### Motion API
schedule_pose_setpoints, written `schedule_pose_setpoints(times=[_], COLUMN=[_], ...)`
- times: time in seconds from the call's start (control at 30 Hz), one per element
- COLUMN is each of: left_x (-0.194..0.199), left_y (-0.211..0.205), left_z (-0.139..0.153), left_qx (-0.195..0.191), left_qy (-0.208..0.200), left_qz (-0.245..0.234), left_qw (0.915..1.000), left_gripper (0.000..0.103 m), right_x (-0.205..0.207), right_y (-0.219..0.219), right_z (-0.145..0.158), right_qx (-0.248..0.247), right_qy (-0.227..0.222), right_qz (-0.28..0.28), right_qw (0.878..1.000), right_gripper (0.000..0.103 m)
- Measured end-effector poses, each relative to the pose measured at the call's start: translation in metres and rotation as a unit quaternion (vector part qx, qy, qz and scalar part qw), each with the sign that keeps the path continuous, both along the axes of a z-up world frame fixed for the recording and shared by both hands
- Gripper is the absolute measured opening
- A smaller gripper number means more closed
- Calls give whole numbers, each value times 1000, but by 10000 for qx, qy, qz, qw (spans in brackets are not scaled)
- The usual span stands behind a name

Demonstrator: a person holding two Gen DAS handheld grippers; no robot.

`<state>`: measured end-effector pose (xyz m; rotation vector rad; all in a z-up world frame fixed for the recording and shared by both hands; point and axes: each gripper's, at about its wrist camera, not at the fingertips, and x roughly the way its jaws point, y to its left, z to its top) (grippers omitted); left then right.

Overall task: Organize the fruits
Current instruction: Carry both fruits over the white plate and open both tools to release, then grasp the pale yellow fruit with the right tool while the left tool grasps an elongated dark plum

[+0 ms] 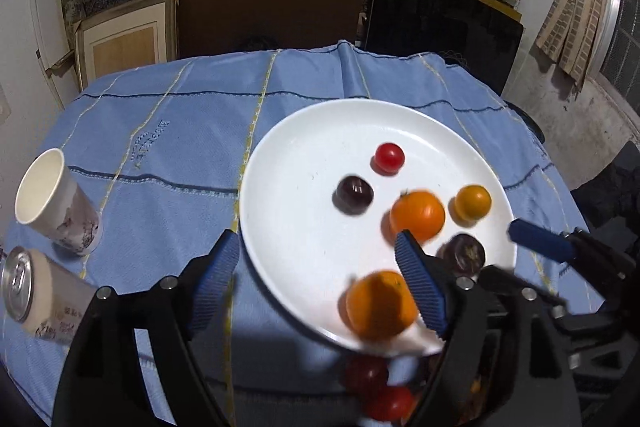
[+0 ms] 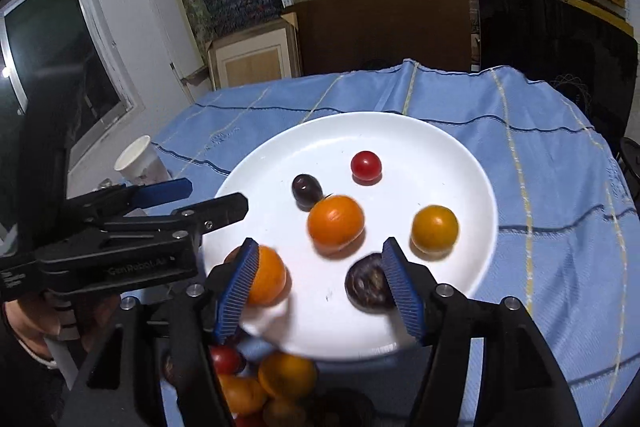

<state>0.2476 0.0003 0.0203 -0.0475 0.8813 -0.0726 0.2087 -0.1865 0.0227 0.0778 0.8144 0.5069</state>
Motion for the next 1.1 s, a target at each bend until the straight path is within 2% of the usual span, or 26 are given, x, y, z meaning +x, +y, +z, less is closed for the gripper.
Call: schedule_pose_setpoints(times=[0.27,0.47,0.6,0.73,0.97,1.03,1.1], left_x=[-64,-123,-153,-174,-193,-198,-200], left_y=[0,-5,-3,2,2,-1,-5], left_z=[1,2,-8,-18,-28,-29,-29], left_qx=[72,268,194,31,-10,13,-3], left_qy=[-97,-286,-183,-62,117,145,191], left_qz=[-126,-273,-324,-307,-320,-371,-434], left_qw=[9998,9989,9991,9995,9994,9992,9989], left_gripper=[80,85,85,85,85,85,85], right_x=[-69,-120,-147,-160,-150,-146,-143], right_y=[-38,-41,-36,-31,-12,-5,1], right_z=[0,-18,-31,-41,-55,-58,-59], right_qx=[-111,-310,-355,-497,-918,-1003,-1046], right_qy=[-2,113,301,460,505,476,409], right_qz=[-49,93,235,347,294,334,354], right_qw=[9999,9994,9986,9971,9941,9933,9930], right_gripper=[70,70,67,49,49,42,41])
